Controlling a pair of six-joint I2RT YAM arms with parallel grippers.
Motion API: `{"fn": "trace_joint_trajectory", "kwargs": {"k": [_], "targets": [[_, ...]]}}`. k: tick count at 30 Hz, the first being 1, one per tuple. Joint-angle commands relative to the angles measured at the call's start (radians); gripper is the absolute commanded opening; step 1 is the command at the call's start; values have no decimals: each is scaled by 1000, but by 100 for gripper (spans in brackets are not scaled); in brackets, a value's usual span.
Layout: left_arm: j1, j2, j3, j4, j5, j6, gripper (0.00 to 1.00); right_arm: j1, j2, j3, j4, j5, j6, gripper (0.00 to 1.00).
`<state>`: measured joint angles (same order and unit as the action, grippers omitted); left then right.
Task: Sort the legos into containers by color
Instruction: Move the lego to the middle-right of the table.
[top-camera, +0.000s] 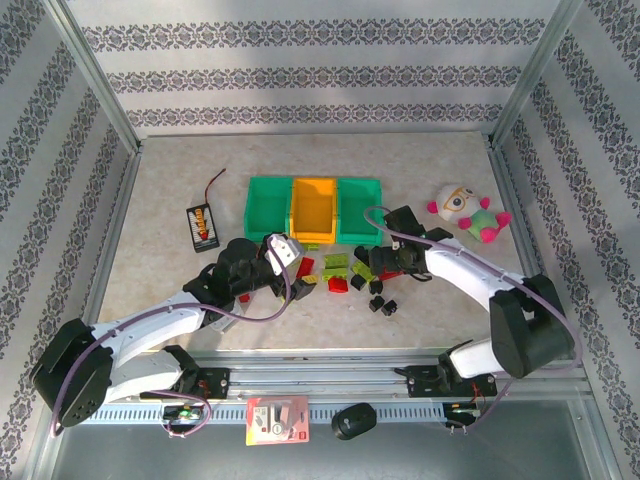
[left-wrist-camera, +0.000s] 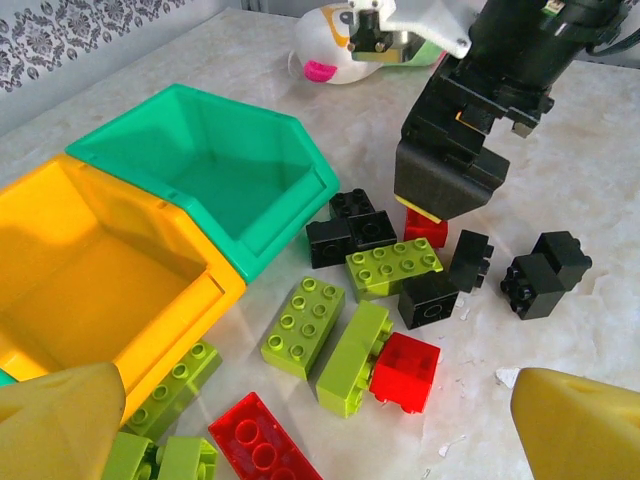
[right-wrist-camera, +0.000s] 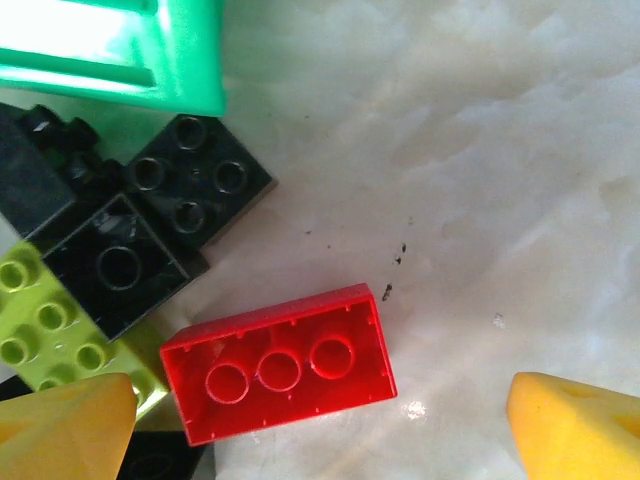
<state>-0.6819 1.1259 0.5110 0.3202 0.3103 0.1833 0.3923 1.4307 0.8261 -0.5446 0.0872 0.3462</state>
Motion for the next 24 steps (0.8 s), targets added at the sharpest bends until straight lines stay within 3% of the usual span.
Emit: {"fn": "trace_joint_trajectory", "kwargs": {"k": [1,14,24], "targets": [[-18,8,16,42,6,18,99,-13,35,38,-29,-26,25,95],[-19,19,10,46,16,21,99,-34,148,74,-44,-55,49,93],[-19,21,5,46,24,25,99,-89,90,19,-33,-63,94,88]]}}
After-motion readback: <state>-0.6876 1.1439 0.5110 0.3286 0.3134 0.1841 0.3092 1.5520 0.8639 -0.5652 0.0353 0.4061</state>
